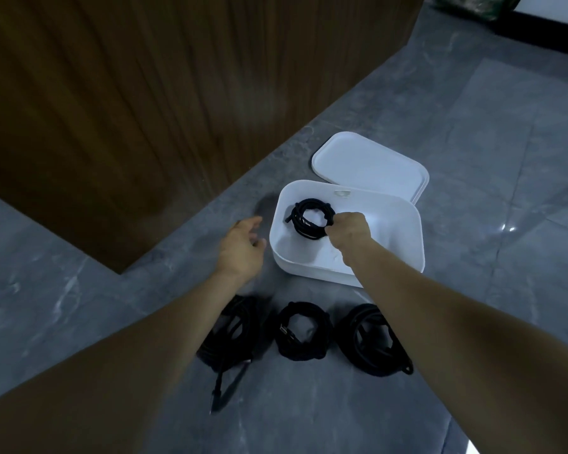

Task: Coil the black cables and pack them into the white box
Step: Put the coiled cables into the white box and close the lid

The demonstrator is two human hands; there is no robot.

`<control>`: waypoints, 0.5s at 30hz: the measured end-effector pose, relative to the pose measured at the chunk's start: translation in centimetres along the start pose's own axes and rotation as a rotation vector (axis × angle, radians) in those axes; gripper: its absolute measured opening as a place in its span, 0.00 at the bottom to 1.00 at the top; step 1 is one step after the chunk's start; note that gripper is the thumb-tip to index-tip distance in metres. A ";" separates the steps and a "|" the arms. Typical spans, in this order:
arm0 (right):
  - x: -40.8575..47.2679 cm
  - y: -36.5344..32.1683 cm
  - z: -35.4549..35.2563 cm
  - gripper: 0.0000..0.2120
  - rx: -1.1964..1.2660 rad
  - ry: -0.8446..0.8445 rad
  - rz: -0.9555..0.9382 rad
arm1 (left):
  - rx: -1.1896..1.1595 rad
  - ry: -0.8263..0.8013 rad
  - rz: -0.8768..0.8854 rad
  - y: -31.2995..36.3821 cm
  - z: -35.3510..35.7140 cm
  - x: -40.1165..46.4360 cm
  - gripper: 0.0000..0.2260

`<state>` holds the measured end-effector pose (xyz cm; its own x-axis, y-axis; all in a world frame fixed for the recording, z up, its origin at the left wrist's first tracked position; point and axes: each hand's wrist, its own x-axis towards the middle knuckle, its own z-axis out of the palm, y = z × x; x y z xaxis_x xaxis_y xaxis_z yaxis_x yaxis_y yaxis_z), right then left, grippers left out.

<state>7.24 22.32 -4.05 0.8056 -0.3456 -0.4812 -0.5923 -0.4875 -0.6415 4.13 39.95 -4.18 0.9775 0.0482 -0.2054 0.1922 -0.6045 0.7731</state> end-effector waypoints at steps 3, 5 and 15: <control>-2.2 -0.5 0.1 0.09 0.076 0.014 -0.068 | 0.034 0.025 -0.015 0.1 -2.1 -1.2 0.18; -4.1 -0.8 0.5 0.10 0.130 -0.015 -0.104 | 0.070 0.027 -0.036 0.0 -3.5 -2.2 0.18; -12.2 1.9 7.6 0.13 -0.023 -0.278 -0.124 | 0.066 -0.022 -0.310 -7.4 -4.7 -9.4 0.24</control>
<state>-3.83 31.69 -3.97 0.8356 -0.0505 -0.5471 -0.4862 -0.5316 -0.6935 -6.04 47.71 -5.11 0.8710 0.2212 -0.4386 0.4737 -0.6145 0.6309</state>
